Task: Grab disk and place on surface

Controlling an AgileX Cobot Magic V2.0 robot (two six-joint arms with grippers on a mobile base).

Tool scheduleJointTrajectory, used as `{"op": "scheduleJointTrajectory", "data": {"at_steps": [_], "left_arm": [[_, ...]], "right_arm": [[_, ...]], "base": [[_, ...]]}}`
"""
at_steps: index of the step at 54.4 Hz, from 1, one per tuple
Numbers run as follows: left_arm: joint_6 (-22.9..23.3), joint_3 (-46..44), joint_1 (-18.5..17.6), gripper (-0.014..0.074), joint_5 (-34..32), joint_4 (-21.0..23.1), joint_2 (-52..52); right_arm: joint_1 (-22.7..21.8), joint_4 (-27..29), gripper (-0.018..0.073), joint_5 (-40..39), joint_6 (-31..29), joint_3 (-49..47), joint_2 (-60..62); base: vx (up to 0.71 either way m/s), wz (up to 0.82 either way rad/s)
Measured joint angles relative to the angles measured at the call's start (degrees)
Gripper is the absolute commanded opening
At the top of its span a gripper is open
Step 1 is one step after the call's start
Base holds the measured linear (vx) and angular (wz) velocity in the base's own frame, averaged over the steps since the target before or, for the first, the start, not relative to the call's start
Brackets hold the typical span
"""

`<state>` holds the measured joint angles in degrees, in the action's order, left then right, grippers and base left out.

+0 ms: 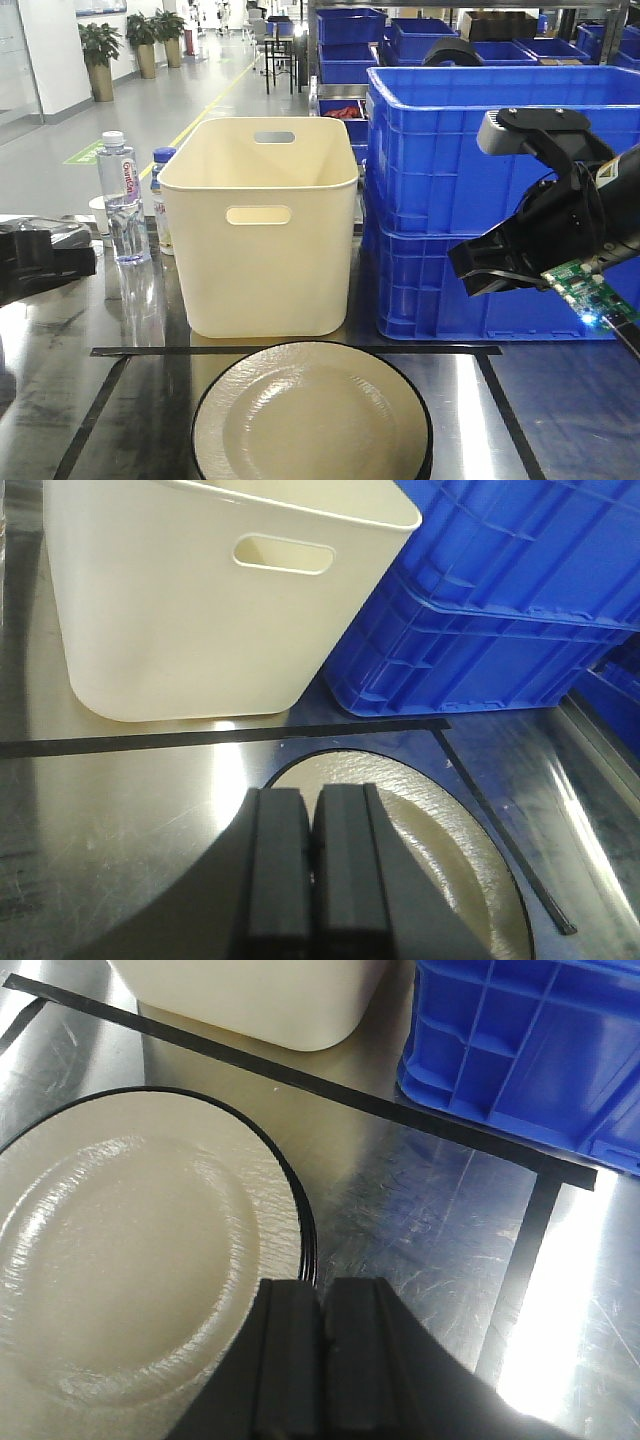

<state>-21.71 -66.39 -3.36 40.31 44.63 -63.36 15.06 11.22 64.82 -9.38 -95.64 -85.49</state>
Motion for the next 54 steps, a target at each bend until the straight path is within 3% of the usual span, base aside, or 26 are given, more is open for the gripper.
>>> {"op": "scheduleJointTrajectory", "data": {"at_steps": [17, 27, 32, 38, 47, 54], "left_arm": [[-0.01, 0.0, 0.0, 0.004, 0.0, -0.05, 0.0], [-0.13, 0.32, 0.0, 0.004, -0.29, -2.68, 0.27], [1.63, 2.26, -0.5, 0.004, -2.43, -8.97, 1.84], [9.45, 7.53, -1.77, 0.004, -8.33, -21.25, 6.72], [22.89, 22.88, -2.45, 0.004, -22.22, -39.98, 18.09], [25.85, 36.42, -2.45, 0.004, -33.07, -48.75, 27.04]], "right_arm": [[0.0, 0.0, -0.0011, 0.0, 0.0, 0.0, 0.0], [0.0, 0.0, -0.0011, 0.0, 0.0, 0.0, 0.0], [0.0, 0.05, -0.0011, 0.0, 0.0, 0.0, 0.0], [0.0, 0.05, -0.0011, 0.0, 0.0, 0.0, 0.0], [0.0, 0.05, -0.0011, 0.0, 0.0, 0.0, 0.0], [0.0, 0.05, -0.0011, 0.0, 0.0, 0.0, 0.0]], "base": [[0.0, 0.0], [0.0, 0.0], [0.0, 0.0], [0.0, 0.0], [0.0, 0.0], [0.0, 0.0]]}}
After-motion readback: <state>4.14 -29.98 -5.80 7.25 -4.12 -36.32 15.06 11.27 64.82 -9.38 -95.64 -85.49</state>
